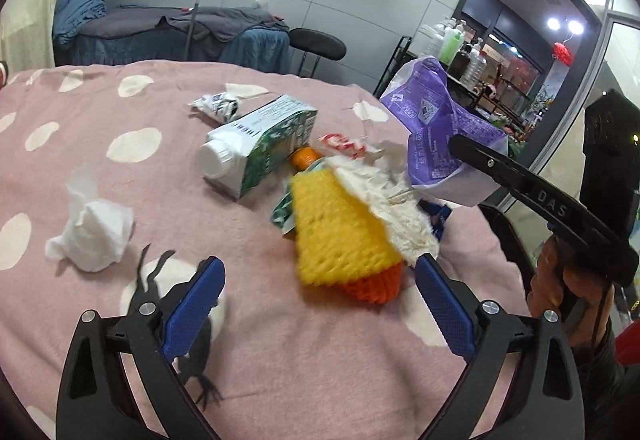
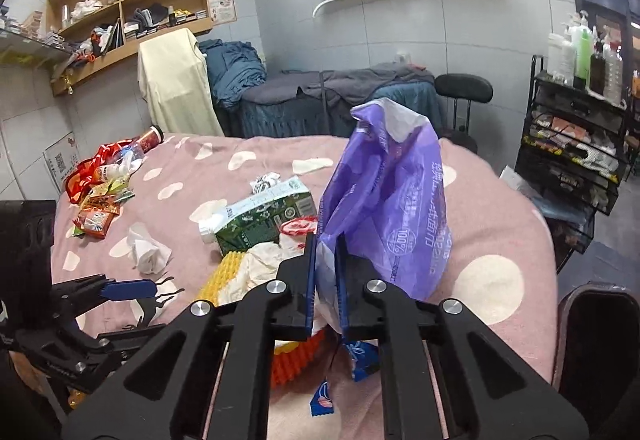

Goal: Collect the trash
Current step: 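Grasp the purple plastic bag with the right tool while the left tool grasps the white crumpled wrapper, then carry the purple bag and white wrapper with both tools over the bin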

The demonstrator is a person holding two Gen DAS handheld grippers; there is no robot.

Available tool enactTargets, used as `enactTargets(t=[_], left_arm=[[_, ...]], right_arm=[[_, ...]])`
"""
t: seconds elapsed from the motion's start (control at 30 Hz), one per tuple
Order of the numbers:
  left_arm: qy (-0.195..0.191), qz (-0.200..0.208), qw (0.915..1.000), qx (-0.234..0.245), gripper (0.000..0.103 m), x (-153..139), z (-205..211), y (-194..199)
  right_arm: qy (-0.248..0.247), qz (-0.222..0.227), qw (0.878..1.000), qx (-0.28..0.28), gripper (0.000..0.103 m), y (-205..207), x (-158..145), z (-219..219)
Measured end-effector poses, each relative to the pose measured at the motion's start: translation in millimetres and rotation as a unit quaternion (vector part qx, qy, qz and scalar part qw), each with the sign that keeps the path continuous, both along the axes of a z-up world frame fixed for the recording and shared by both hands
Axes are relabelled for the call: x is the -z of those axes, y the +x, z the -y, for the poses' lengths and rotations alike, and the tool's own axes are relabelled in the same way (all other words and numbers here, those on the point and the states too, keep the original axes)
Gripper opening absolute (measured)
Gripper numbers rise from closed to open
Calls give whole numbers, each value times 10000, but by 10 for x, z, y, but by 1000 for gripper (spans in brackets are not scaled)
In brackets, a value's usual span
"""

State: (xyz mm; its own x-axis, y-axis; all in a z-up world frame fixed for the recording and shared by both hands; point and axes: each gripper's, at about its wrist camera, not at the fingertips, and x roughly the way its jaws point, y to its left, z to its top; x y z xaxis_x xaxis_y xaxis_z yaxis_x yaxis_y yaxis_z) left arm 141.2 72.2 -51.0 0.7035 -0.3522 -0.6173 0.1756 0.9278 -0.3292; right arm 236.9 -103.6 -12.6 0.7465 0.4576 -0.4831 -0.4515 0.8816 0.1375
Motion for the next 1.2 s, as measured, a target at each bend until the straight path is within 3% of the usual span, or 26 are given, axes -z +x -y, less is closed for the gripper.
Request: enactTargets(t=[0.27,0.33,0.4,0.53,0.6,0.8,1.03,1.2], left_arm=[[344,101,9982,471,82,-125,420,241],[485,-86,9976,485,75,-81,519,379],[504,-273,9970,514,59,-33,564,481],[679,-309,9957,541,47,9,669,557],[724,-231,9957,525,24,-11,690,544],[688,120,9967,424,14,-146,706,393],[747,840,9934,240,13,-474,759,109],[573,1087,9914,443,13,-629,919,-13]], right_arm=[[16,396,9989,251,10,-245,-215,231],[7,445,9985,311,10,-304,-230,300],[11,453,9983,358,10,-362,-231,373],[25,390,9979,508,10,-429,-190,509],[56,365,9974,618,10,-463,-165,610],[214,325,9957,845,10,-559,-125,845],[209,421,9927,1107,10,-757,-112,1130],[185,469,9894,1362,10,-898,-129,1358]])
